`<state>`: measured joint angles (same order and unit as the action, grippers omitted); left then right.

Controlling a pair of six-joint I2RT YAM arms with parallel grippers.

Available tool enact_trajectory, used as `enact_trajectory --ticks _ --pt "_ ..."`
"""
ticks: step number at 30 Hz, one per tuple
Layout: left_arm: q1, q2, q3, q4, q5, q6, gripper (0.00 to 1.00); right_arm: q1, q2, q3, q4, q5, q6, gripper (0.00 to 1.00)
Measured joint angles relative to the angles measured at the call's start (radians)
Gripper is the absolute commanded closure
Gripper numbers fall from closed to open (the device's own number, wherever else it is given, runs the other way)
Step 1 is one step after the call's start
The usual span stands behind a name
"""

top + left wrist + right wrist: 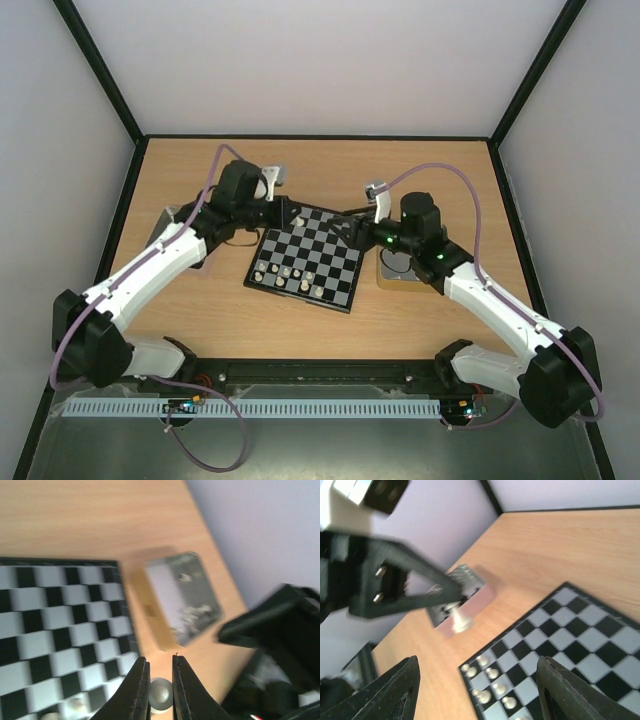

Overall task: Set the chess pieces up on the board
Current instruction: Place the chess piece on the chessboard.

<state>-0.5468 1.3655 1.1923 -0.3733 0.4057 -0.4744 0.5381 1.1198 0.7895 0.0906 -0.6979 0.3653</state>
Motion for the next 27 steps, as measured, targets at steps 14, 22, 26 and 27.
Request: enact_trajectory --ticks 14,22,26,27 --pt "-0.301 -0.147 -0.357 0.015 -0.642 -0.081 0.95 -0.001 -0.020 -0.035 -0.019 0.406 0.082 0.36" --pt "-0.320 -0.160 -0.484 0.148 -0.617 -0.103 0.94 -0.001 -0.018 -0.046 -0.018 0.447 0.102 0.36" --pt "-0.342 -0.160 -0.537 0.211 -0.615 -0.107 0.94 -0.001 -0.017 -0.065 -0.019 0.452 0.110 0.36" --pt "-0.348 -0.160 -0.549 0.229 -0.616 -0.109 0.94 -0.001 -0.016 -0.066 -0.018 0.452 0.111 0.36"
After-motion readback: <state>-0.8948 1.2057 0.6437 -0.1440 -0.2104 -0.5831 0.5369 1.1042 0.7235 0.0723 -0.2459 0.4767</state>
